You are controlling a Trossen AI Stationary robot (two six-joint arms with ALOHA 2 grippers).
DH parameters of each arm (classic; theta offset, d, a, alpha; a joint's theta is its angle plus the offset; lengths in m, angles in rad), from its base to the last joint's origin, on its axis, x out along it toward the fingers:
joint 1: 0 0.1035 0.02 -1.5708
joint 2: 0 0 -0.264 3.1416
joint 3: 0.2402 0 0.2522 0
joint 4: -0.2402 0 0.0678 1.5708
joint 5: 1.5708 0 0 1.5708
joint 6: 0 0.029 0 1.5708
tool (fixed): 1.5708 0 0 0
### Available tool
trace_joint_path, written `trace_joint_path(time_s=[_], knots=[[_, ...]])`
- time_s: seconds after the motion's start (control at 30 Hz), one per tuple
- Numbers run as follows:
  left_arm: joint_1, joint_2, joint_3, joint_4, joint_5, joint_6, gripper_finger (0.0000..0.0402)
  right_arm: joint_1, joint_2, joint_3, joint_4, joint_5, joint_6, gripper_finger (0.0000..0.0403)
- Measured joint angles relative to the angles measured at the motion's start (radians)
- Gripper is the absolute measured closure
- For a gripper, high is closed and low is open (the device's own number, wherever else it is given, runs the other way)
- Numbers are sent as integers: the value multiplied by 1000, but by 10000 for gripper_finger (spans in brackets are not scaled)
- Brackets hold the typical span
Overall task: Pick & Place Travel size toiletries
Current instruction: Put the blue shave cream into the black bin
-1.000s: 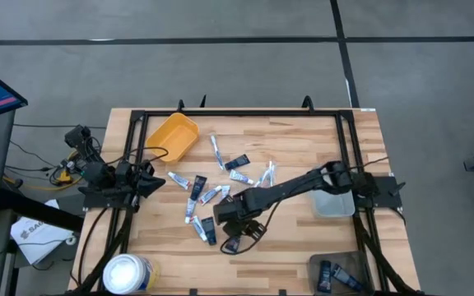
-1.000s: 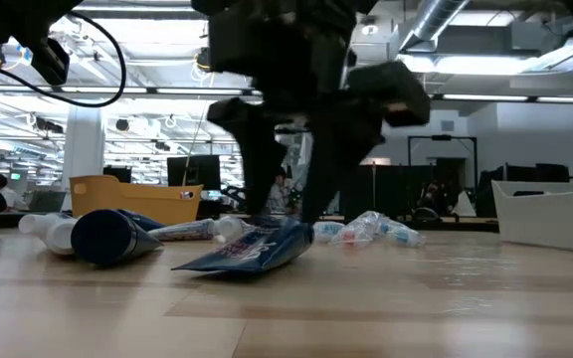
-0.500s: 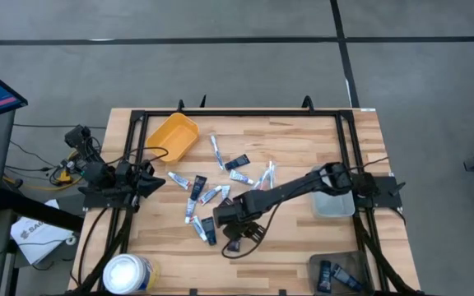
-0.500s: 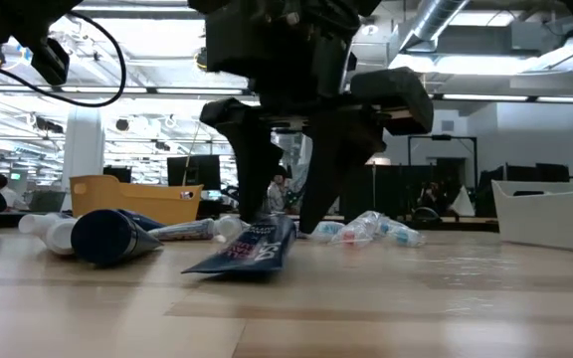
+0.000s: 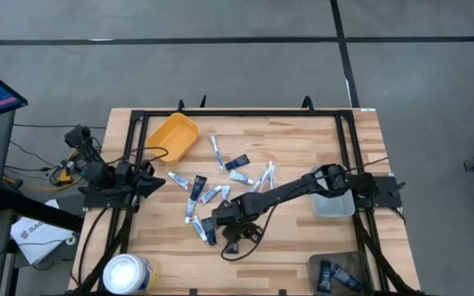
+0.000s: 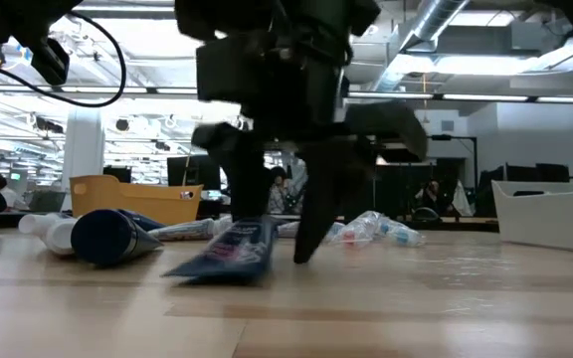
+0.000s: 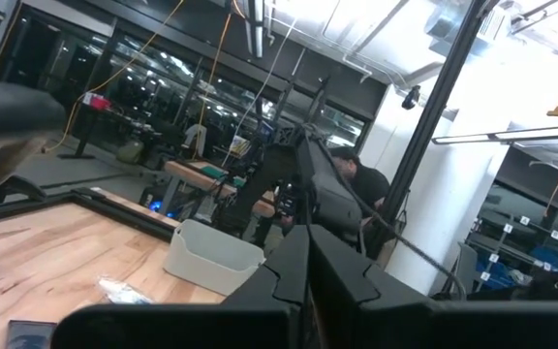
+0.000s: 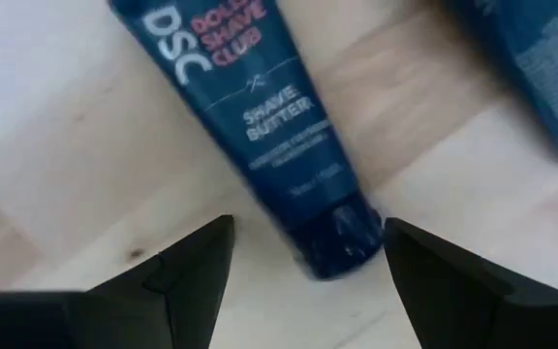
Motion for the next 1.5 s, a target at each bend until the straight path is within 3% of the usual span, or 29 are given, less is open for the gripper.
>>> trace_joint_path(time_s=[0.13, 0.33, 0.53, 0.7, 1.03, 1.5], knots=[[0, 6, 0, -1, 5, 0, 400, 3, 3, 1, -9, 13, 2, 153], [0, 14, 0, 0, 4, 1, 400, 2, 2, 5, -28, 6, 15, 207], [0, 14, 0, 0, 4, 1, 400, 0, 10, 94, -82, 10, 5, 225], [0, 14, 0, 0, 3, 1, 400, 0, 8, 143, -90, 10, -16, 210], [0, 14, 0, 0, 3, 1, 400, 8, 8, 144, -90, 22, -153, 141], [0, 14, 0, 0, 4, 1, 400, 23, 14, 112, -30, -2, -197, 138]])
